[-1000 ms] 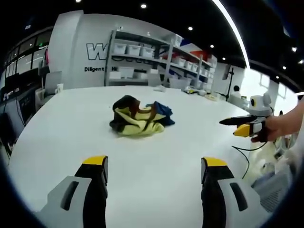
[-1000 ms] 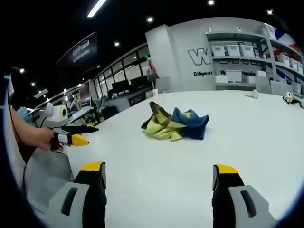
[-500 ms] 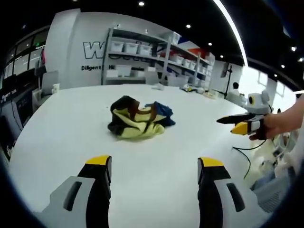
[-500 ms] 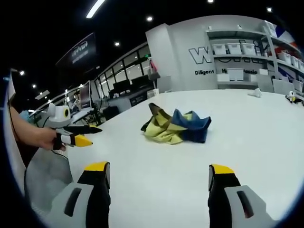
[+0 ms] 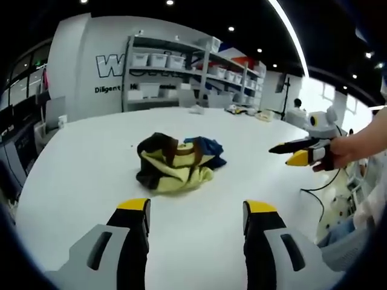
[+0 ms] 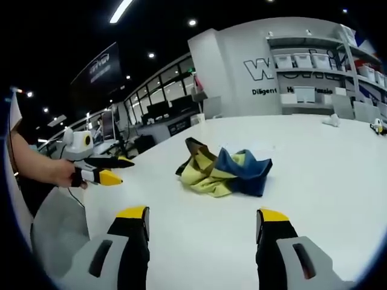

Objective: Fold the garment on the visible template until the final outline fits inside the template.

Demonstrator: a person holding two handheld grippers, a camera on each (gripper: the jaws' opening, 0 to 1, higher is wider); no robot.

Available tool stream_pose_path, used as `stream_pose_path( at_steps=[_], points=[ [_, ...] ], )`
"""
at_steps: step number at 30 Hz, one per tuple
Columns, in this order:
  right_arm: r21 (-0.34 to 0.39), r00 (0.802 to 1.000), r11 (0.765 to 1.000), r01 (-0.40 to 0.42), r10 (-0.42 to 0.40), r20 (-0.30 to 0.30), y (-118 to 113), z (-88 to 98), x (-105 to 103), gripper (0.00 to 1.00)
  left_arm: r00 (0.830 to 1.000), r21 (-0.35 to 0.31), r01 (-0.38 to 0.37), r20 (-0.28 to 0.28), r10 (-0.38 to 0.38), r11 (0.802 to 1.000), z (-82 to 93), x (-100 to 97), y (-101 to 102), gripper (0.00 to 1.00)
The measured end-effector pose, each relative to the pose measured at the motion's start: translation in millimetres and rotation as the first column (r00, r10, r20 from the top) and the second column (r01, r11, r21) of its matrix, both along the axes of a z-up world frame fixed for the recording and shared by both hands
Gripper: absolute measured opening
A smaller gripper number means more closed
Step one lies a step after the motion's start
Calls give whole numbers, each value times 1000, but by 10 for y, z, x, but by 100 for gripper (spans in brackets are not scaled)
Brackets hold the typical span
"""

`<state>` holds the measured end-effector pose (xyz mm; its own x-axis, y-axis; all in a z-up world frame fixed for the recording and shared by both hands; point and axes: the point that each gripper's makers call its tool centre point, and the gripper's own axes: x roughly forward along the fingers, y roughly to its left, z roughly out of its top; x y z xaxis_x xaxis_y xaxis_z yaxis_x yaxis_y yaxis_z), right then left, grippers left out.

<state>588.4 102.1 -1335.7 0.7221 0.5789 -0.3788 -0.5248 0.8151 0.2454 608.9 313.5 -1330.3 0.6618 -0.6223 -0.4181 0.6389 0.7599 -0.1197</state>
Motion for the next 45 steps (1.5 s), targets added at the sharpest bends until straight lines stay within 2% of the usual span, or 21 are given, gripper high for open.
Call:
stream_pose_path(
  at_steps=[6, 16, 22, 24, 33, 41, 42, 43, 45],
  points=[
    [-4, 1000, 1000, -25, 25, 0, 47, 33, 204, 62, 998, -5, 54, -8, -54, 999, 22, 197, -99, 53],
    [-7, 998, 998, -70, 70, 5, 165, 73, 590, 51, 991, 43, 136, -3, -136, 990, 64, 536, -224, 45],
    [-16, 994, 994, -109, 109, 7, 277, 55, 821, 44, 975, 102, 220, -1, -221, 970, 62, 753, -375, 43],
    [-17, 993, 992, -121, 122, 11, 323, 52, 893, 38, 969, 125, 246, 3, -249, 961, 47, 832, -426, 43],
    [-46, 986, 985, -169, 170, 1, 445, -42, 1184, 30, 951, 191, 302, -2, -308, 934, -35, 1203, -504, 40],
    [-85, 976, 972, -218, 218, -3, 505, -64, 1372, 26, 925, 330, 360, 0, -381, 873, -118, 1571, -435, 33],
    [-90, 975, 971, -221, 222, -5, 500, -69, 1384, 26, 919, 350, 368, 5, -395, 861, -117, 1605, -434, 32],
    [-95, 974, 970, -225, 226, -6, 490, -78, 1397, 26, 907, 383, 385, 9, -420, 840, -116, 1641, -438, 31],
    [-99, 973, 968, -229, 229, -8, 479, -87, 1406, 25, 897, 412, 396, 20, -442, 821, -106, 1681, -448, 30]
  ],
)
